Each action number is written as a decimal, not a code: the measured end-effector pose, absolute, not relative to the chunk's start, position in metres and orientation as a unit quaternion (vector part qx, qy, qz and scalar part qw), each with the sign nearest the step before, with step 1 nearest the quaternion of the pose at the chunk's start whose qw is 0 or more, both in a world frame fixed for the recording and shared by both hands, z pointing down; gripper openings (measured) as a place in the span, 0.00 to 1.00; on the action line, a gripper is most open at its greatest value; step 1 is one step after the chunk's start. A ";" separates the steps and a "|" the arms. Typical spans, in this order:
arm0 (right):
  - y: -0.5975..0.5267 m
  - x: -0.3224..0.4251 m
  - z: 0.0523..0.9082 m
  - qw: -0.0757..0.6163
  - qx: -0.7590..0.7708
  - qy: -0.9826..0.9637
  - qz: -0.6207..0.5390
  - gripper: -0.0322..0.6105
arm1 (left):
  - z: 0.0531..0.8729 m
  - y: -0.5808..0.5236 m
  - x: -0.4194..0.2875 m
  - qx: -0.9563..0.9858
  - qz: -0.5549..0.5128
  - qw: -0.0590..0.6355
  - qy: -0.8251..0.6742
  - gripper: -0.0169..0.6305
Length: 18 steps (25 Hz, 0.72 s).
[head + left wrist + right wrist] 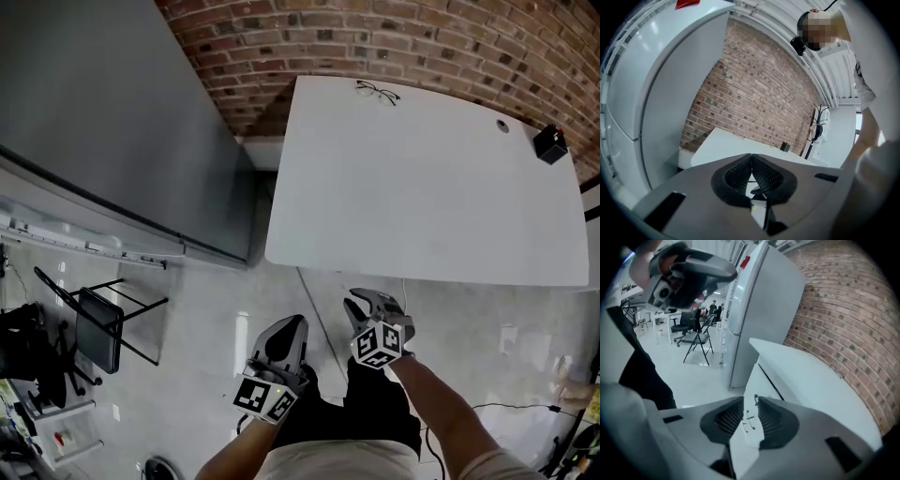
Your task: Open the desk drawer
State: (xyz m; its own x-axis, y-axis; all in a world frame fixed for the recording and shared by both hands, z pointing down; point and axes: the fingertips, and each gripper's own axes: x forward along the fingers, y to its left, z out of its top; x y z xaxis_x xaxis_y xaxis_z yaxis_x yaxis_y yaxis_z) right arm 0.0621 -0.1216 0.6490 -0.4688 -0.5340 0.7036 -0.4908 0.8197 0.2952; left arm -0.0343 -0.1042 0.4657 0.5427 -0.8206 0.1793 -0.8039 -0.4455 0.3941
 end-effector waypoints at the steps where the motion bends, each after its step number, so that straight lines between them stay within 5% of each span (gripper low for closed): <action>1: -0.126 0.061 0.663 0.426 0.299 -0.853 -0.027 0.19 | 0.474 -0.103 -0.038 0.850 -0.017 0.222 -0.478 0.04; 18: -0.201 0.059 0.767 0.492 0.302 -0.809 -0.113 0.23 | 0.558 -0.095 -0.061 0.859 -0.025 0.221 -0.461 0.04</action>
State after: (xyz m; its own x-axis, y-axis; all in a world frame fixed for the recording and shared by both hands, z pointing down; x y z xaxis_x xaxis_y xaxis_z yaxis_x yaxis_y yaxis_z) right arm 0.0595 -0.2009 0.7674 -0.3331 -0.5997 0.7276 -0.3779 0.7919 0.4797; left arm -0.0610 -0.0947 0.5581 0.5742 -0.8028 0.1605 -0.7808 -0.4779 0.4026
